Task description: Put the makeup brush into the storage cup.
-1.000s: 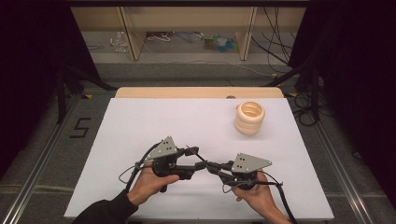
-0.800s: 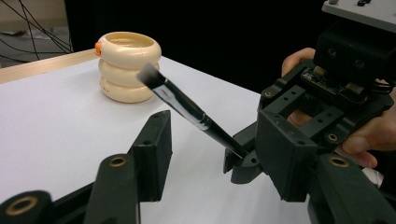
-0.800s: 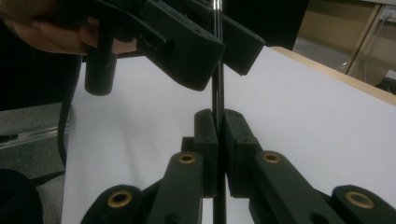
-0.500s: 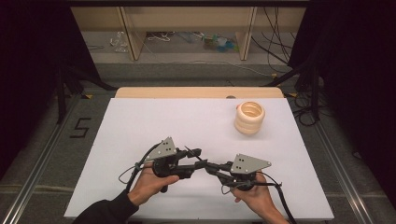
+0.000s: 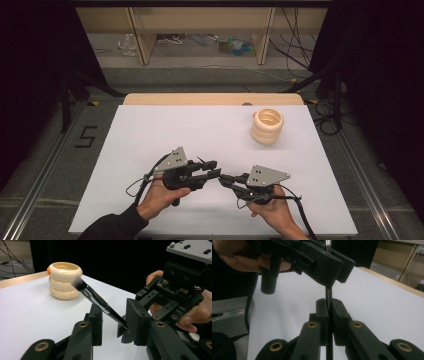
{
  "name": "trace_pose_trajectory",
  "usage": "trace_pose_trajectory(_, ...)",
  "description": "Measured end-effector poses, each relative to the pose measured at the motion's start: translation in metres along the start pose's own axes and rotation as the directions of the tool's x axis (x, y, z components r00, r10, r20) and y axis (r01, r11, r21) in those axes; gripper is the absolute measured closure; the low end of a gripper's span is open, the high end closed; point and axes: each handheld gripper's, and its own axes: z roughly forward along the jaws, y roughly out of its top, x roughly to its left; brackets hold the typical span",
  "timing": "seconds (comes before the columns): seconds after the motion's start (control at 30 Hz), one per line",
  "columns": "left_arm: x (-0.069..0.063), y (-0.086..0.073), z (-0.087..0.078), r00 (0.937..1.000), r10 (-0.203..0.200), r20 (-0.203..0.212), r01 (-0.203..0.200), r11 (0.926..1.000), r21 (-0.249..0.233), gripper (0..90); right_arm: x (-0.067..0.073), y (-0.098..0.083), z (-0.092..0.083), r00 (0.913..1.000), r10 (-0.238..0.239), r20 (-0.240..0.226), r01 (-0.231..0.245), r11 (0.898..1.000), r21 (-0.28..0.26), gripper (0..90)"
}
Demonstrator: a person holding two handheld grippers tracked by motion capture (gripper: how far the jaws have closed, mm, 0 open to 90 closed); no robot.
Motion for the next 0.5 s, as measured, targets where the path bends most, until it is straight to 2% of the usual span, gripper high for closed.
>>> trace_pose_trajectory(0.17,0.0020,-0.0008,-0.0002,0.9998,-0.004,0.020,0.004,0.9999,-0.011,71.0,0.0000,-0.0004,0.0004,1.0000,0.001,-0.006,-0.001,1.000,-0.003,85.4)
trace_pose_trajectory(0.3,0.0035,-0.0030,0.0000,0.9982,-0.046,0.038,0.047,0.9986,-0.023,73.6,0.0002,-0.0007,0.0005,1.0000,0.000,-0.007,0.000,1.000,0.005,85.4)
trace_pose_trajectory(0.43,0.0050,-0.0030,-0.0004,0.9973,-0.039,0.062,0.041,0.9987,-0.029,76.4,0.0005,-0.0010,0.0009,1.0000,-0.002,-0.009,0.002,1.000,0.003,85.4)
trace_pose_trajectory(0.5,0.0039,-0.0031,-0.0005,0.9961,-0.055,0.069,0.057,0.9979,-0.032,78.1,0.0003,-0.0015,0.0015,0.9999,-0.012,-0.006,0.012,1.000,-0.002,85.3)
